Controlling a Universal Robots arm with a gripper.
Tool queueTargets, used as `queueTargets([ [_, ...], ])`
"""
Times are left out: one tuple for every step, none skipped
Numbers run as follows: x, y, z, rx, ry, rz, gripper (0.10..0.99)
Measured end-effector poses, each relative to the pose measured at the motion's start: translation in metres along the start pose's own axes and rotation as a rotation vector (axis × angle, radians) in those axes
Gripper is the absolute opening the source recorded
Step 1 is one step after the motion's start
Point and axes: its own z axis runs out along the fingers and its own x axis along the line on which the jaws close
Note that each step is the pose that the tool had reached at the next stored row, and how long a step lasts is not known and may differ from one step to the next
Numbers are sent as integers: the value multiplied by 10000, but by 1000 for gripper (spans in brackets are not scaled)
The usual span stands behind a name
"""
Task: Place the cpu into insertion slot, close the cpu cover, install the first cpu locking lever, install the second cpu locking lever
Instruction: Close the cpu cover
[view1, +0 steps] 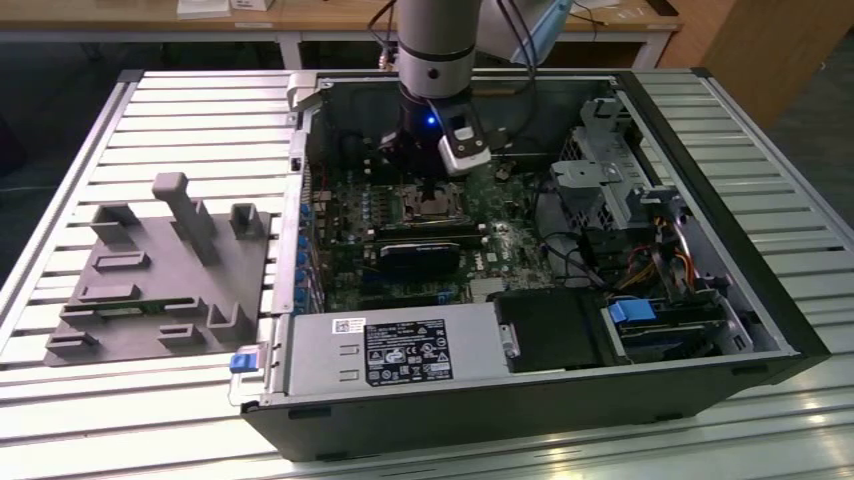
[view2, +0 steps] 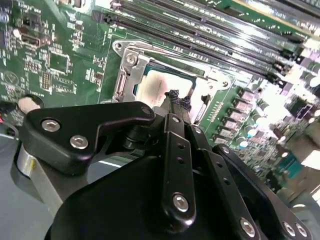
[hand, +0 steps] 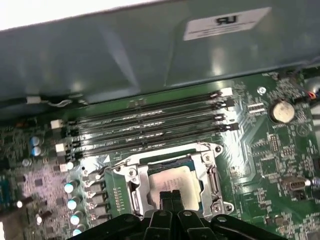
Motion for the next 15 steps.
queueTargets([
  [0,0,2,-4,6,-154,106],
  [0,1,4,-8,13,-328,106],
  [0,1,6,-12,20,-510,106],
  [0,0,7,-15,27,-689,106],
  [0,0,8,-17,32,-818,106],
  [0,0,10,-18,33,-844,106],
  [3,0,11,-18,33,-845,106],
  [10,-2,13,-20,32,-840,106],
  [21,-4,14,-19,31,-823,106],
  [35,-7,16,-19,30,-792,106],
  [49,-10,18,-18,29,-756,106],
  [62,-13,19,-17,27,-715,106],
  [74,-15,21,-15,26,-662,106],
  [86,-18,23,-14,24,-612,106],
  [99,-20,25,-13,22,-566,106],
])
